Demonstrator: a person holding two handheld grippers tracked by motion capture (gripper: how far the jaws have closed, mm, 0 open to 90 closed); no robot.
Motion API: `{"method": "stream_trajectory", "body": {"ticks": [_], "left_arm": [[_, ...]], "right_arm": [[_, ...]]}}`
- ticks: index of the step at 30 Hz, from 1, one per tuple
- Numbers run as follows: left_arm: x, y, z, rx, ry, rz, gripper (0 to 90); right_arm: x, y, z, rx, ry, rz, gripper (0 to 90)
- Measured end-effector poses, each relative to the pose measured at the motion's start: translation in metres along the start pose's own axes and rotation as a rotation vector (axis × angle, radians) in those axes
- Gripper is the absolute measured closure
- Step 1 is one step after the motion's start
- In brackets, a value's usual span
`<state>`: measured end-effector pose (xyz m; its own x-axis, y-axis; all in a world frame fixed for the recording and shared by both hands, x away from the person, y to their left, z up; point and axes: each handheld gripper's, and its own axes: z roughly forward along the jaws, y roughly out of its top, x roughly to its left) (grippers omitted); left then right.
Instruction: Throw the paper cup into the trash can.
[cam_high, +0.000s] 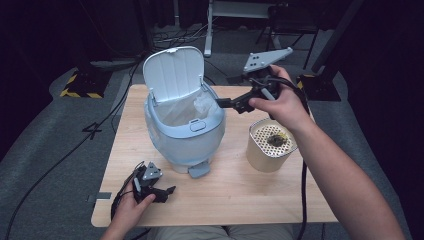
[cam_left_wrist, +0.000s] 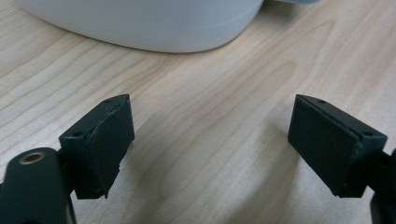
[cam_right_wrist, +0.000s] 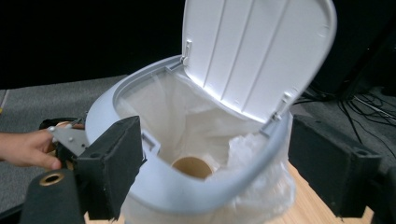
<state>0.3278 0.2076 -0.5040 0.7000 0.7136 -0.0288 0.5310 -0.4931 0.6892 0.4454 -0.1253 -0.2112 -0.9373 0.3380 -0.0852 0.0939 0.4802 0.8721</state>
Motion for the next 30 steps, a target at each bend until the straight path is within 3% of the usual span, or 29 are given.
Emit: {"method": "stream_trajectory", "body": {"ticks": [17,20,26,30], "left_arm": [[0.001,0.001,0.001,0.002,0.01,-0.01,14.9],[0.001,0.001,0.001,0.002,0.011,-0.009,14.9],[0.0,0.002,0.002,0.006,0.031,-0.022,13.2],[-0.001,0.002,0.002,0.002,0.034,-0.031,13.2]], "right_arm": [[-0.003,-0.066,-0.082,-0.004,-0.092,0.059,19.8],[0.001,-0.078,-0.093,-0.023,-0.074,0.086,19.8],[0.014,-0.107,-0.111,0.006,-0.112,0.078,20.3],[0.019,-0.134,-0.121,0.011,-0.105,0.126,20.3]]}}
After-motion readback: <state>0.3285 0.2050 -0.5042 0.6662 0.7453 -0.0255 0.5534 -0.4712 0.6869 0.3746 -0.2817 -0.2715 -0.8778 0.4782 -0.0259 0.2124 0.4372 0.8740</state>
